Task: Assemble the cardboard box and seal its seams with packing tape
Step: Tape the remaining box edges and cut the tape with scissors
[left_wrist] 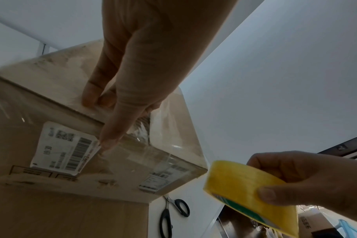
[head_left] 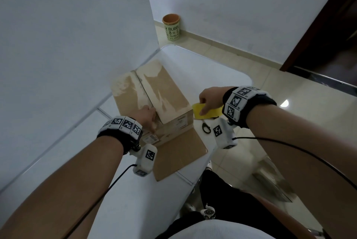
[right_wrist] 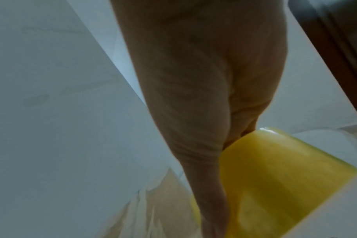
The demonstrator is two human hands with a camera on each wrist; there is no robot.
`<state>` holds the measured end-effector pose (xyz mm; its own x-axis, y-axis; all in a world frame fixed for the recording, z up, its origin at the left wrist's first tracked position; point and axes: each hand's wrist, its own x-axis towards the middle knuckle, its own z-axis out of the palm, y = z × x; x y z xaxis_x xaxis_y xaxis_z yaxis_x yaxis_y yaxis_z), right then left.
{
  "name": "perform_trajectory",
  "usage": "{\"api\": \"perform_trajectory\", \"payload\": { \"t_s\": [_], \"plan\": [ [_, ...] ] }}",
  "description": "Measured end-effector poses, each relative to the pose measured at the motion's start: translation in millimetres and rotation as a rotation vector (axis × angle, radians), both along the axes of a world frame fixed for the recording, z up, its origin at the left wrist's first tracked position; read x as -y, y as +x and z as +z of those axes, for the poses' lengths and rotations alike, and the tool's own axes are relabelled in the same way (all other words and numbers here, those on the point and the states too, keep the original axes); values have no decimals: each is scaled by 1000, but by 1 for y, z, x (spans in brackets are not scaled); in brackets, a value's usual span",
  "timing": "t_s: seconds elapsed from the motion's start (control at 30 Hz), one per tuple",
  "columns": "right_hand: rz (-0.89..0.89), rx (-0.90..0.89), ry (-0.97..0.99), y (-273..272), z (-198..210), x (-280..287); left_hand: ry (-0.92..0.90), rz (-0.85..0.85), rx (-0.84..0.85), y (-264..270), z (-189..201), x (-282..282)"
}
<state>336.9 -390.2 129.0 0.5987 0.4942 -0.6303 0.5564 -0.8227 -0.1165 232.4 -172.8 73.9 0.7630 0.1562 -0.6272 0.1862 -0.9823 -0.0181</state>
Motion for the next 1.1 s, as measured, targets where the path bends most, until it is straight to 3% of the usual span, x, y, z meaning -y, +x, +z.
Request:
{"api": "perform_trajectory", "payload": {
  "t_s": [0.63, 1.1],
  "plan": [
    [-142, 329, 20, 2, -46, -1, -49, 20, 18, -7, 0, 0],
    [-148, 306, 3, 29, -63, -18, -74, 35, 11, -5, -3, -3]
  ]
}}
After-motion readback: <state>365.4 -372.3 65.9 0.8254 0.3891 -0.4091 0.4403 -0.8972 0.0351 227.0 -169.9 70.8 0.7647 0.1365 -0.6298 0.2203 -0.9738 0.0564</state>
